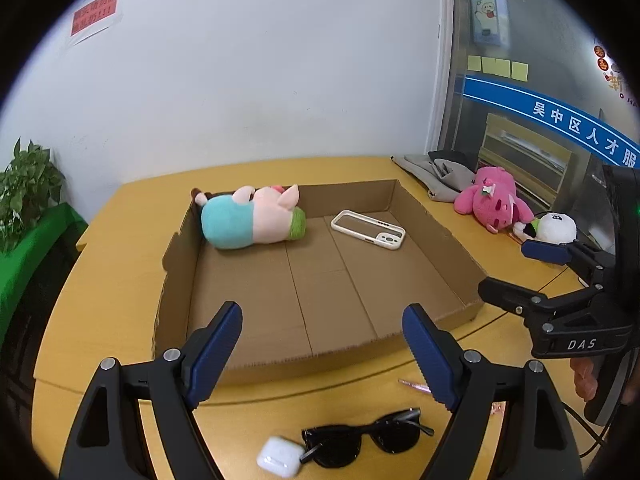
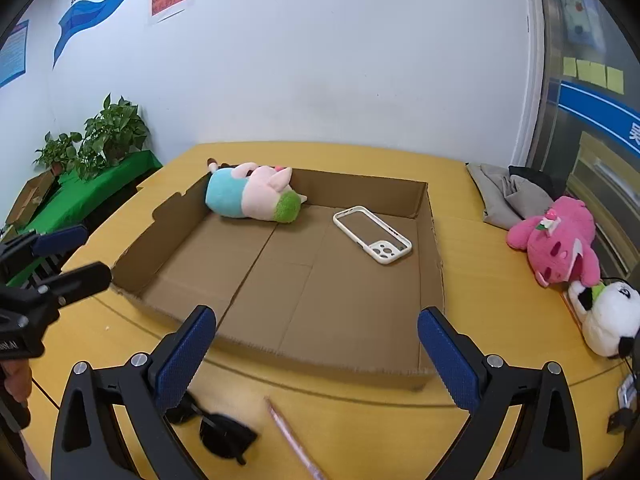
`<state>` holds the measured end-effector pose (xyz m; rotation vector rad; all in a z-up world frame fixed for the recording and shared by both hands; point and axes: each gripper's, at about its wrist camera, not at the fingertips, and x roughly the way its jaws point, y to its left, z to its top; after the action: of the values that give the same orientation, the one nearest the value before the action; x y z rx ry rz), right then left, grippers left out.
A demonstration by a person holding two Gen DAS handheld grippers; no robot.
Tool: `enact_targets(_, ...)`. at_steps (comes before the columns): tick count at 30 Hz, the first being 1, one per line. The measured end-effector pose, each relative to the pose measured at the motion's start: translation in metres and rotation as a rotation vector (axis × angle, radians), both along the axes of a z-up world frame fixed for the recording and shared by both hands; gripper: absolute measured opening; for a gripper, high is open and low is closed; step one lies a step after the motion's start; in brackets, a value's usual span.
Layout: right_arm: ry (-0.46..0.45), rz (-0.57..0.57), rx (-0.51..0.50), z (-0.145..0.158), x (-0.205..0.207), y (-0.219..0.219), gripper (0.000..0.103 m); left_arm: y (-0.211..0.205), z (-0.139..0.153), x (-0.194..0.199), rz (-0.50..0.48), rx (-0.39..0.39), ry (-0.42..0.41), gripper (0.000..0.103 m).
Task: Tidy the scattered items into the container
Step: 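Pull both tools back from the box toward the items on the table, then close the right gripper on the bear-shaped end of the pink pen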
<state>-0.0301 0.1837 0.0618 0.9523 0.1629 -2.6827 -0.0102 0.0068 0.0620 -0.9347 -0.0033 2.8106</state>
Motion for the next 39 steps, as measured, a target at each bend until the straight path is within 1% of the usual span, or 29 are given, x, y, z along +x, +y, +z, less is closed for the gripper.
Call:
enact_targets(3,0.003,-0.011,0.009,0.0,0.011,-0.001,0.102,0.001,-0.003,0.017,0.004,0.003,0.008,0.082)
enact_targets(7,-0.012,-0.003,-0.015,-0.002,0.019,-0.001,0.102,-0.001,-0.008,0.031,0.01,0.025,0.005,0.082)
enact_targets(13,-0.031,0.01,-0.013,-0.011,0.028,-0.001,0.102,-0.007,-0.022,0.04,0.027,0.04,-0.027,0.082)
enact_targets(17,-0.05,0.028,-0.018,-0.022,0.034,0.003,0.102,-0.016,-0.037,0.043,0.038,0.055,-0.071,0.082)
enact_targets(22,-0.106,0.057,-0.019,-0.051,0.042,0.013,0.102,-0.034,-0.059,0.046,0.058,0.088,-0.131,0.082)
enact_targets(26,-0.154,0.094,0.019,-0.081,0.051,0.021,0.102,-0.048,-0.079,0.049,0.077,0.107,-0.183,0.082)
enact_targets(29,-0.212,0.109,0.042,-0.107,0.055,0.024,0.102,-0.051,-0.091,0.05,0.083,0.123,-0.22,0.082)
enact_targets(32,-0.261,0.097,0.065,-0.128,0.053,0.028,0.1,-0.05,-0.101,0.05,0.082,0.145,-0.253,0.082)
enact_targets(34,-0.29,0.102,0.07,-0.136,0.051,0.03,0.093,-0.047,-0.104,0.052,0.074,0.156,-0.266,0.082)
enact_targets(38,-0.323,0.108,0.082,-0.146,0.051,0.034,0.086,-0.038,-0.106,0.053,0.054,0.173,-0.281,0.082)
enact_targets(39,-0.336,0.109,0.08,-0.148,0.052,0.035,0.081,-0.034,-0.106,0.053,0.047,0.172,-0.287,0.082)
